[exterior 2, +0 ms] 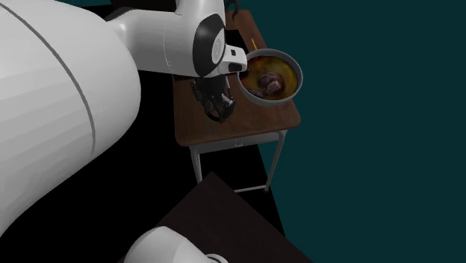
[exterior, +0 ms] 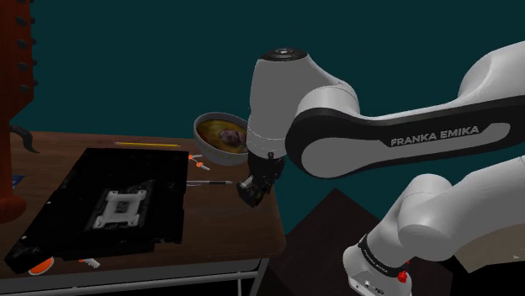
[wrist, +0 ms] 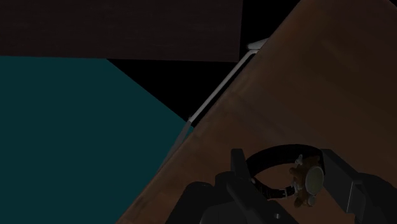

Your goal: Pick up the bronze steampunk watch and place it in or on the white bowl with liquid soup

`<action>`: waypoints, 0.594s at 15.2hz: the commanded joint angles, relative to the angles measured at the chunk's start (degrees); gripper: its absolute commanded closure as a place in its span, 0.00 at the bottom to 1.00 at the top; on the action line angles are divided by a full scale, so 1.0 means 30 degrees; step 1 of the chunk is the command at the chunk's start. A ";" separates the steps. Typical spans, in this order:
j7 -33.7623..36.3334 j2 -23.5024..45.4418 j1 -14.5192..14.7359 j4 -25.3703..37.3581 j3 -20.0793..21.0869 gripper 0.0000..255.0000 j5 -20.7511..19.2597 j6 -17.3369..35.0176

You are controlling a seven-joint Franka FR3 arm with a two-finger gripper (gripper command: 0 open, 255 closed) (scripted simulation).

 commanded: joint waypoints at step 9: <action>-0.0132 -0.0688 -0.0023 0.1994 -0.0585 1.00 -0.0138 -0.2671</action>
